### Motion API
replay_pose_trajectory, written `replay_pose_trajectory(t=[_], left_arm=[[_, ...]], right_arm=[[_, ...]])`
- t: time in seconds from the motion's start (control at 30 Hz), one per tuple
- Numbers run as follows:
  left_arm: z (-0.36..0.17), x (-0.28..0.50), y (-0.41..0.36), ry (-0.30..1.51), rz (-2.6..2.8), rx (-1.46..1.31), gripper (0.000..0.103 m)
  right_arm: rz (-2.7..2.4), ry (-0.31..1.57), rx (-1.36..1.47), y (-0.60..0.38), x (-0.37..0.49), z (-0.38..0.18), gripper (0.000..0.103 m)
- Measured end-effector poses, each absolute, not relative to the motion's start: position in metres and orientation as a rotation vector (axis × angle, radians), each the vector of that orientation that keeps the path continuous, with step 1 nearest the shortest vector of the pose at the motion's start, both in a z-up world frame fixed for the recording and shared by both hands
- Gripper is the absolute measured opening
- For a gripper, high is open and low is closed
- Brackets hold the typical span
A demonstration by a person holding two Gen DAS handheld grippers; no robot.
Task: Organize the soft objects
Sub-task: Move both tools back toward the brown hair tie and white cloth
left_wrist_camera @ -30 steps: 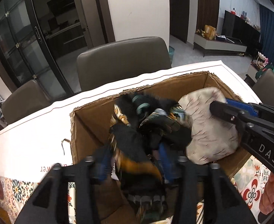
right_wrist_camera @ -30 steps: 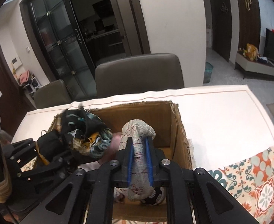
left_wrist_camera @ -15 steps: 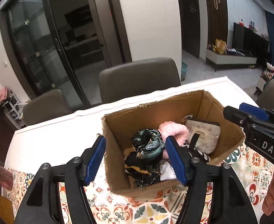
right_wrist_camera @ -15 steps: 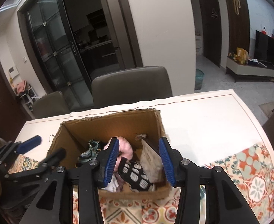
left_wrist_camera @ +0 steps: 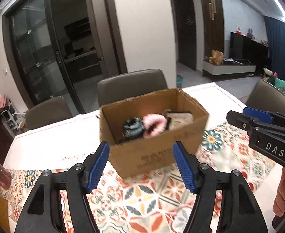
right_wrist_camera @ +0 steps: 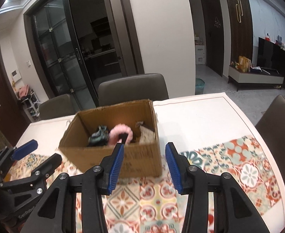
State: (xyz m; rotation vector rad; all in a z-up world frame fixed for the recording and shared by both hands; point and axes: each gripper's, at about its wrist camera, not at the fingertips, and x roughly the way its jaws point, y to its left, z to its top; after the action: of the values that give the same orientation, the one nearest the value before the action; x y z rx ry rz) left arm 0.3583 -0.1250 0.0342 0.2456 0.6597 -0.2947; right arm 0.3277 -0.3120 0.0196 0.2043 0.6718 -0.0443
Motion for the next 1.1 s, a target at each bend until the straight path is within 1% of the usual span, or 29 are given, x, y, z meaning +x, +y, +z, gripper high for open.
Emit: replay_pose_trajectory(t=[0.27, 0.47, 0.8, 1.1], left_arm=[[0.024, 0.303, -0.125, 0.652, -0.353, 0.245, 0.068], [0.007, 0.269, -0.123, 0.681, -0.402, 0.232, 0.069], [-0.031, 0.226, -0.131, 0.758, -0.477, 0.276, 0.069], [-0.075, 0.213, -0.140, 0.846, -0.528, 0.293, 0.069]], right_arm=[[-0.054, 0.663, 0.200, -0.309, 0.273, 0.017, 0.046], [-0.068, 0.669, 0.217, -0.308, 0.237, 0.007, 0.046], [-0.071, 0.770, 0.192, -0.304, 0.193, -0.036, 0.046], [-0.064, 0.883, 0.213, -0.305, 0.175, -0.080, 0.046]])
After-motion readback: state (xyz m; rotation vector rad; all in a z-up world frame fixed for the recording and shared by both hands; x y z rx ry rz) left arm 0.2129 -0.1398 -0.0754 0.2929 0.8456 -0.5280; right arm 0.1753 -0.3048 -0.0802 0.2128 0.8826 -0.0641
